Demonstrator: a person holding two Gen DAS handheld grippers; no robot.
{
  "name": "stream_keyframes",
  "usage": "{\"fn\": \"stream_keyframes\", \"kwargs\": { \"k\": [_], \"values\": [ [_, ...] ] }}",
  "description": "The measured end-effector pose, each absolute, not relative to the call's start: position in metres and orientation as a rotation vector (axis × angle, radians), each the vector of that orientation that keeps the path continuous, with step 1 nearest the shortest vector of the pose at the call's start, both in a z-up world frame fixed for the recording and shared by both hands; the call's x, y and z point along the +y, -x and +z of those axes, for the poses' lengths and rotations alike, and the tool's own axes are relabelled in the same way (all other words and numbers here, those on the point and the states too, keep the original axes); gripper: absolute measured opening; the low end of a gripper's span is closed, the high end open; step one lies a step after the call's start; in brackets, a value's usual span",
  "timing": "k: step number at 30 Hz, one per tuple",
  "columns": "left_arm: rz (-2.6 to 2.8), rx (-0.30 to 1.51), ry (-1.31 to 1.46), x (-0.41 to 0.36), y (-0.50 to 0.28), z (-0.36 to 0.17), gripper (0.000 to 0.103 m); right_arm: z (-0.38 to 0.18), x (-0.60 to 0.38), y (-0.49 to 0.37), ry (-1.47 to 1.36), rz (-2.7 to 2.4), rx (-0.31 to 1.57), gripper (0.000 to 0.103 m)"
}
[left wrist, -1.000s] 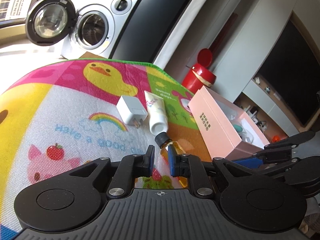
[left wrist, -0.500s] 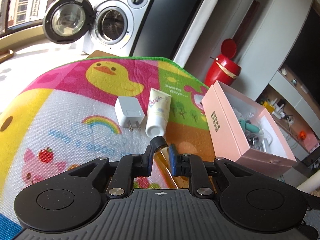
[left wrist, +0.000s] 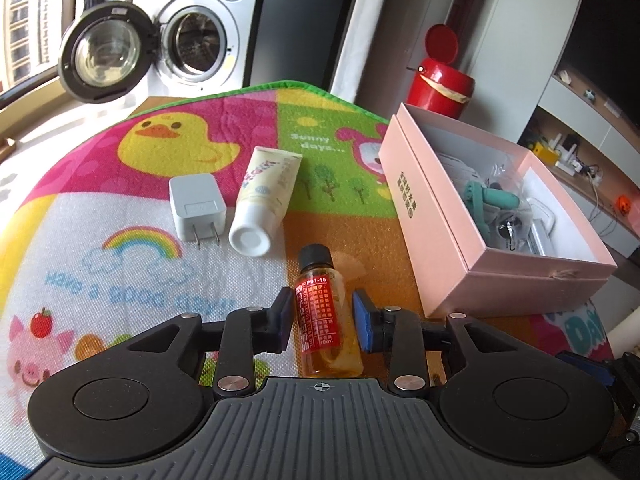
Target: Organize rigid objects
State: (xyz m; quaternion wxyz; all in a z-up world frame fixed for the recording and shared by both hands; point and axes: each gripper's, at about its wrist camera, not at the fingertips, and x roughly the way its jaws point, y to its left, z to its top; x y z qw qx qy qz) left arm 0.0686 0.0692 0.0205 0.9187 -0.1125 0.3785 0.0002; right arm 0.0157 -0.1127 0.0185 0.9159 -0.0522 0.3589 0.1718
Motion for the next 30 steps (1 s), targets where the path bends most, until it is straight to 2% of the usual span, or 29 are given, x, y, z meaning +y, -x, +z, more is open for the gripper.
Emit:
{"fn": "stream_keyframes", "kwargs": {
  "k": [10, 14, 30],
  "values": [
    [-0.093, 0.792, 0.187, 0.071, -0.022, 0.02, 0.033, 0.021, -0.134, -0.03, 0.13, 0.127, 0.718, 0.095],
    [-0.103, 0.751, 0.217, 0.074, -0.012, 0.015, 0.033, 0.023, -0.137, -0.026, 0.089, 0.183, 0.734, 0.095],
    [-0.14, 0.684, 0.217, 0.08, -0.005, 0.008, 0.033, 0.024, -0.064, -0.058, 0.037, 0.239, 0.807, 0.096]
  ]
}}
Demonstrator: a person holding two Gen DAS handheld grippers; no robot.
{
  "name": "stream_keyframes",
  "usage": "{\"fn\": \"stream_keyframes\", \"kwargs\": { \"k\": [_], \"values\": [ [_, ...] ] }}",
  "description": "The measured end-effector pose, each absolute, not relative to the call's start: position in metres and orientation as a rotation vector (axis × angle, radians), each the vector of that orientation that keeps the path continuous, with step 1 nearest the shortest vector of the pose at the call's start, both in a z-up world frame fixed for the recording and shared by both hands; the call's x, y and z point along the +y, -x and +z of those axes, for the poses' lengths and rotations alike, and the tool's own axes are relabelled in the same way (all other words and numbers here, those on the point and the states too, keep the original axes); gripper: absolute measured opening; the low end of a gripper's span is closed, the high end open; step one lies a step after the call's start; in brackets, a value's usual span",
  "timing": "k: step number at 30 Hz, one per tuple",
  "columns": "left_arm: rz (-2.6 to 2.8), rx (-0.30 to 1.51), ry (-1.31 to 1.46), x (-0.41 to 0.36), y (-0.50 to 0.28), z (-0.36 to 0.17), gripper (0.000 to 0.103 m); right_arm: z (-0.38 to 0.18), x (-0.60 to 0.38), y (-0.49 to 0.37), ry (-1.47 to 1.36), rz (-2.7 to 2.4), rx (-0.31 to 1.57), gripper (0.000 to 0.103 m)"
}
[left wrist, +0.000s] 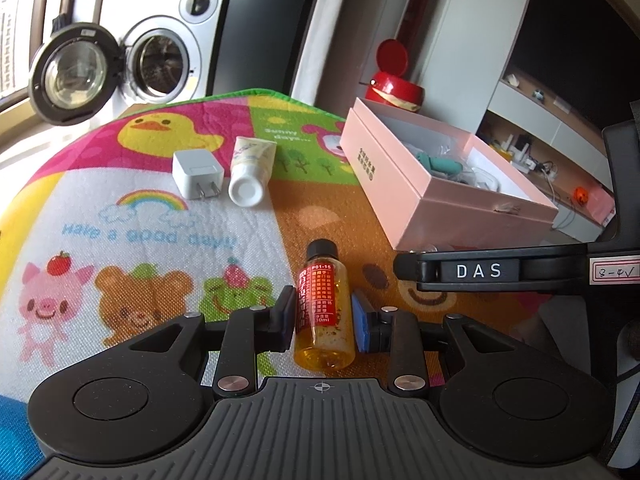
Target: Organize rigid objects
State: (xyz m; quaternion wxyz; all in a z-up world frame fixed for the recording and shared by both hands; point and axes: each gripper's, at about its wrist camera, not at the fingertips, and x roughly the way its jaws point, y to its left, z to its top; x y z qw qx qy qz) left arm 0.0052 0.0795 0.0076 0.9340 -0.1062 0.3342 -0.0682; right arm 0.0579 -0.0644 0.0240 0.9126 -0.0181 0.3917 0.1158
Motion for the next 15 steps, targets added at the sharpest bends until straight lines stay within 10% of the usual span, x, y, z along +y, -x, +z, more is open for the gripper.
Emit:
{"fn": "stream_keyframes", "kwargs": {
  "k": [5, 15],
  "values": [
    [-0.147, 0.68, 0.212, 0.08, -0.006, 0.007, 0.033, 0.025, -0.066, -0.05, 0.085, 0.241, 0.78, 0.078],
    [-0.285, 0.687, 0.138, 0.068, 0.021, 0.008, 0.032, 0.038, -0.113, -0.003, 0.159, 0.333, 0.772, 0.078]
  ]
}}
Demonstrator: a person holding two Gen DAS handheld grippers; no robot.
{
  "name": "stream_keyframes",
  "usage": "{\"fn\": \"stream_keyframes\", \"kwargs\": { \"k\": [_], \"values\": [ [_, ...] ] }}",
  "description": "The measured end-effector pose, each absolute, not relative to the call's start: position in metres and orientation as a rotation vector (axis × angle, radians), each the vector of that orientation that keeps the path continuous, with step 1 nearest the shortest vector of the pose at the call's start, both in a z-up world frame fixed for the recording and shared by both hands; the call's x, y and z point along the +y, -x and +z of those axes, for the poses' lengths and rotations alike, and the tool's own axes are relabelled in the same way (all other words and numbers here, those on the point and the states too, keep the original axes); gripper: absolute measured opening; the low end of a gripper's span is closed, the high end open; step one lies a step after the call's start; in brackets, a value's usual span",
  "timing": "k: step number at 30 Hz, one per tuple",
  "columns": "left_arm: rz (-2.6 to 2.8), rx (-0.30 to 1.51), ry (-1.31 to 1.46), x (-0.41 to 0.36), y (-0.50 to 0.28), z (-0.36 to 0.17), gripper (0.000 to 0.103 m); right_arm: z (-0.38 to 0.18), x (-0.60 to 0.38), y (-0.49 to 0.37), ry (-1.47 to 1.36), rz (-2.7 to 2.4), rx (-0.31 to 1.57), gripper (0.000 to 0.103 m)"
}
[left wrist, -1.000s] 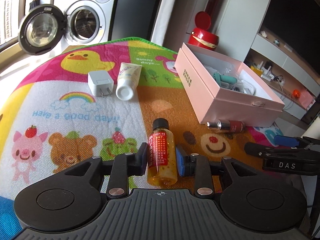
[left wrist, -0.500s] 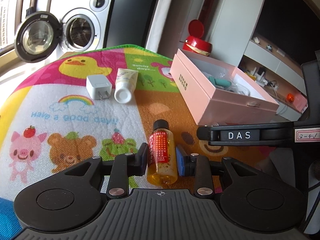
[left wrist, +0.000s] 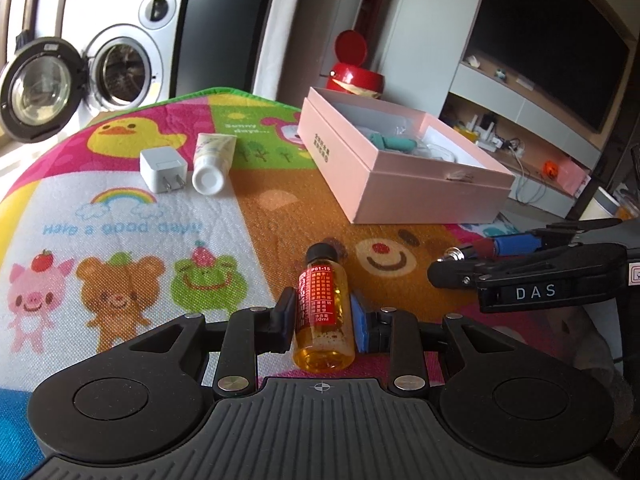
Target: Organize rigid objects
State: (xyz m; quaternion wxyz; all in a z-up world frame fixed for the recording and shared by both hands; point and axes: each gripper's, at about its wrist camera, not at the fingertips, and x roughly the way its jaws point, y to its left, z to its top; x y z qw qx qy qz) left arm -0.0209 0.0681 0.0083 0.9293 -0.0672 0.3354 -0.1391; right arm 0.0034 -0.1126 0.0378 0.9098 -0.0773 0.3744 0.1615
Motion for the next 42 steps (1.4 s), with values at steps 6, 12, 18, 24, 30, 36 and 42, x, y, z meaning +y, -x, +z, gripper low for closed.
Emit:
{"fn": "stream_keyframes", "kwargs": {
  "k": [6, 12, 18, 24, 30, 36, 42],
  "values": [
    [-0.424, 0.709, 0.064, 0.05, 0.046, 0.014, 0.032, 0.058, -0.144, 0.03, 0.204, 0.331, 0.716, 0.078],
    [-0.46, 0.55, 0.059, 0.043, 0.039, 0.065, 0.012, 0.111, -0.165, 0.045, 0.182, 0.302, 0.532, 0.078],
    [-0.409, 0.305, 0.034, 0.037, -0.023, 0.163, 0.007, 0.164, -0.172, 0.015, 0.174, 0.222, 0.356, 0.078],
    [-0.398, 0.369, 0.11, 0.056, -0.042, 0.163, 0.011, 0.15, -0.187, -0.004, 0.086, 0.235, 0.44, 0.078],
    [-0.52, 0.701, -0.095, 0.079, 0.024, 0.095, 0.012, 0.088, -0.175, 0.013, 0.134, 0.331, 0.625, 0.078],
    [-0.549, 0.863, -0.235, 0.078, 0.078, 0.054, 0.016, 0.063, -0.157, 0.018, 0.148, 0.35, 0.718, 0.078],
    [-0.534, 0.889, -0.297, 0.068, 0.083, 0.038, 0.035, 0.055, -0.139, 0.037, 0.217, 0.405, 0.736, 0.078]
  ]
}}
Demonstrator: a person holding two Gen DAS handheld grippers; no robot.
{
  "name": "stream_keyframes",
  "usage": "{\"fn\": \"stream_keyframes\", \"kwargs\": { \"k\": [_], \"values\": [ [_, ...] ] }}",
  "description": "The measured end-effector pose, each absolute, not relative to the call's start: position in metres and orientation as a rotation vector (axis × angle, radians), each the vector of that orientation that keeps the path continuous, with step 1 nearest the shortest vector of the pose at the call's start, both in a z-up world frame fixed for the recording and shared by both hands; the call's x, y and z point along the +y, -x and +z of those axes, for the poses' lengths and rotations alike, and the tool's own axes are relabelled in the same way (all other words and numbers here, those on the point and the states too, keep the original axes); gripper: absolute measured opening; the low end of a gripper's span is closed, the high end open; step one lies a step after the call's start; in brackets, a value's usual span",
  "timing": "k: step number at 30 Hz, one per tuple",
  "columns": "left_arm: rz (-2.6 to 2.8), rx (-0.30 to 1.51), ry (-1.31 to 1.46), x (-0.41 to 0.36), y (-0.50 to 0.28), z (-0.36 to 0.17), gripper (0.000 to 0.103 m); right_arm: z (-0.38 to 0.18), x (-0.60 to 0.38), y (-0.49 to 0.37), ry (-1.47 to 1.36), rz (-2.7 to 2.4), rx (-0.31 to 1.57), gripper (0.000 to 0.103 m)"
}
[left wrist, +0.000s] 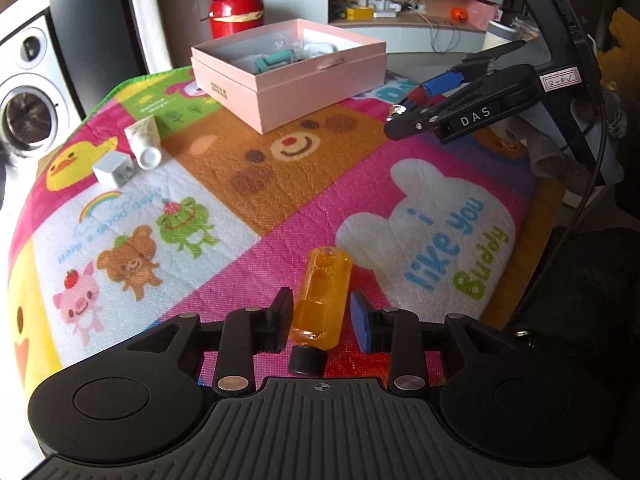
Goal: Organize rigid objects
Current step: 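Lift the amber bottle with the left gripper while the right gripper lifts the lipstick, then drop the amber bottle into the pink box with the left gripper while the right gripper drops the lipstick inside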
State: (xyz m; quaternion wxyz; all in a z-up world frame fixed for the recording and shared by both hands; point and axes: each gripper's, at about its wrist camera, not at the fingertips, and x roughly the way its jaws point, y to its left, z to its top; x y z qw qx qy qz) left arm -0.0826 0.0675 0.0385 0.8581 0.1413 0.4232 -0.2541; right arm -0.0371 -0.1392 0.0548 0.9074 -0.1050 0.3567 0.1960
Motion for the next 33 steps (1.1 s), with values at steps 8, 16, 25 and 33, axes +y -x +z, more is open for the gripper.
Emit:
{"fn": "stream_keyframes", "kwargs": {
  "k": [8, 16, 25, 33],
  "values": [
    [-0.495, 0.919, -0.254, 0.065, 0.078, 0.025, 0.035, 0.036, -0.135, 0.058, 0.267, 0.401, 0.737, 0.078],
    [-0.448, 0.879, -0.215, 0.063, 0.085, 0.023, 0.034, 0.029, -0.144, 0.054, 0.192, 0.375, 0.762, 0.081],
    [-0.447, 0.832, -0.183, 0.053, 0.087, 0.021, 0.032, 0.029, -0.148, 0.058, 0.169, 0.379, 0.761, 0.078],
    [-0.472, 0.79, -0.155, 0.042, 0.081, 0.019, 0.032, 0.033, -0.149, 0.06, 0.198, 0.386, 0.745, 0.078]
  ]
}}
